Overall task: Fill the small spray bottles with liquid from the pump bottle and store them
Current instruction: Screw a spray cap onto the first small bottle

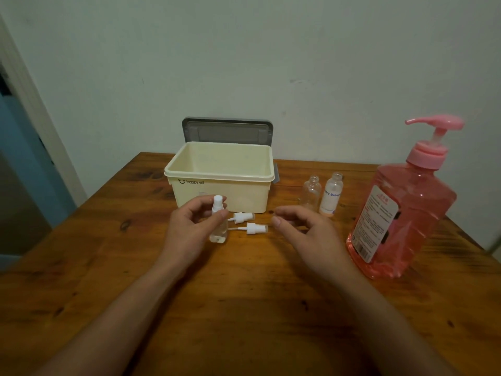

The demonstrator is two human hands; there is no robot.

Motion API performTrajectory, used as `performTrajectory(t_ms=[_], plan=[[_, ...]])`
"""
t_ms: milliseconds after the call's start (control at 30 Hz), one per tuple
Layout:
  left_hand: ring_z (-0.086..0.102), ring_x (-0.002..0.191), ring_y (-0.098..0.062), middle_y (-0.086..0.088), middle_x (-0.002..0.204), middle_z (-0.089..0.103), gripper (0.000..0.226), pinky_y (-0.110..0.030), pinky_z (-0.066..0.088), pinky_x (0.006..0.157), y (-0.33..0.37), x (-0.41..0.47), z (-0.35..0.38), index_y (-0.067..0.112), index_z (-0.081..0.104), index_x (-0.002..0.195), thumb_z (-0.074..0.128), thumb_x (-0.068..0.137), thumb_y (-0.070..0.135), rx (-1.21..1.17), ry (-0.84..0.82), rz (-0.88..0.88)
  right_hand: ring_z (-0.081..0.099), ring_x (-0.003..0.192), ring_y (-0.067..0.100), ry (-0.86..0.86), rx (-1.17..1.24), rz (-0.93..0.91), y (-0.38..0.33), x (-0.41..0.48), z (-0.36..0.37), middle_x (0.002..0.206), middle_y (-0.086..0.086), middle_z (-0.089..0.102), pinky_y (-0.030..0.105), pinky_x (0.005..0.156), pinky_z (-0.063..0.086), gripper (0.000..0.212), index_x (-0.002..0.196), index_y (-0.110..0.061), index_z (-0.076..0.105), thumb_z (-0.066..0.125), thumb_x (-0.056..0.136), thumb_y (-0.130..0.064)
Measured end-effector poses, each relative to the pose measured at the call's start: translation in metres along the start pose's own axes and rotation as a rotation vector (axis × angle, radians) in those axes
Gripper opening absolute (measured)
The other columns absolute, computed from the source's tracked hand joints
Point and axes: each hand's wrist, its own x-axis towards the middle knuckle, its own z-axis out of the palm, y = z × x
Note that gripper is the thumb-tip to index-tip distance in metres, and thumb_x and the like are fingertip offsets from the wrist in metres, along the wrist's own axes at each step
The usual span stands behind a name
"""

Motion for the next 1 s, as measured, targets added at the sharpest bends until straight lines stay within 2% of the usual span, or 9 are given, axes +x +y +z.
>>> performTrajectory(t_ms=[100,233,333,733,933,1000], plan=[[0.060,0.099,-0.006,0.008,0.107,0.067,0.023,-0.016,0.048,0.073,-0.003,-0.003,-0.006,0.033,0.067,0.100,0.068,0.086,0.016,0.007,0.017,-0.008,0.054,0.094,-0.010,-0.015,-0.009,0.009,-0.002,0.001,0.001,0.103,-0.025,0.059,0.004,0.065,0.042,0.031,0.124,-0.029,0.062,0.061,0.093,-0.031],[0.060,0.096,-0.004,0.010,0.106,0.066,0.022,-0.015,0.048,0.072,-0.005,-0.004,-0.012,0.033,0.067,0.100,0.068,0.086,0.016,0.018,0.037,-0.006,0.053,0.093,-0.011,-0.035,-0.010,0.018,-0.002,0.001,0.003,0.101,-0.026,0.057,0.003,0.064,0.041,0.031,0.124,-0.029,0.062,0.059,0.094,-0.030],[0.060,0.094,-0.003,0.010,0.105,0.065,0.022,-0.013,0.047,0.068,-0.006,-0.005,-0.013,0.032,0.066,0.101,0.067,0.087,0.015,0.033,0.050,-0.006,0.053,0.095,-0.009,-0.041,-0.011,0.022,-0.003,0.002,0.004,0.102,-0.024,0.057,0.009,0.067,0.041,0.030,0.124,-0.029,0.061,0.059,0.094,-0.030],[0.060,0.098,-0.008,0.003,0.108,0.065,0.023,-0.017,0.046,0.073,-0.011,-0.005,-0.013,0.026,0.067,0.107,0.066,0.087,0.014,0.039,0.034,-0.015,0.053,0.095,-0.009,-0.038,-0.011,0.015,-0.005,0.001,0.003,0.103,-0.025,0.058,0.008,0.068,0.040,0.029,0.122,-0.029,0.063,0.059,0.094,-0.029],[0.060,0.105,-0.014,0.002,0.112,0.067,0.027,-0.022,0.050,0.079,-0.013,-0.006,-0.014,0.030,0.067,0.106,0.068,0.086,0.013,0.028,0.027,0.012,0.053,0.093,-0.011,-0.042,-0.004,0.021,-0.006,0.001,0.004,0.100,-0.027,0.056,0.007,0.066,0.041,0.029,0.123,-0.030,0.062,0.059,0.094,-0.030],[0.059,0.108,-0.010,0.007,0.115,0.066,0.031,-0.018,0.049,0.079,-0.012,-0.006,-0.013,0.033,0.065,0.108,0.068,0.085,0.013,0.027,0.017,0.031,0.053,0.094,-0.010,-0.038,-0.005,0.018,-0.006,0.001,0.003,0.101,-0.027,0.057,0.008,0.066,0.041,0.029,0.122,-0.030,0.063,0.059,0.094,-0.030]])
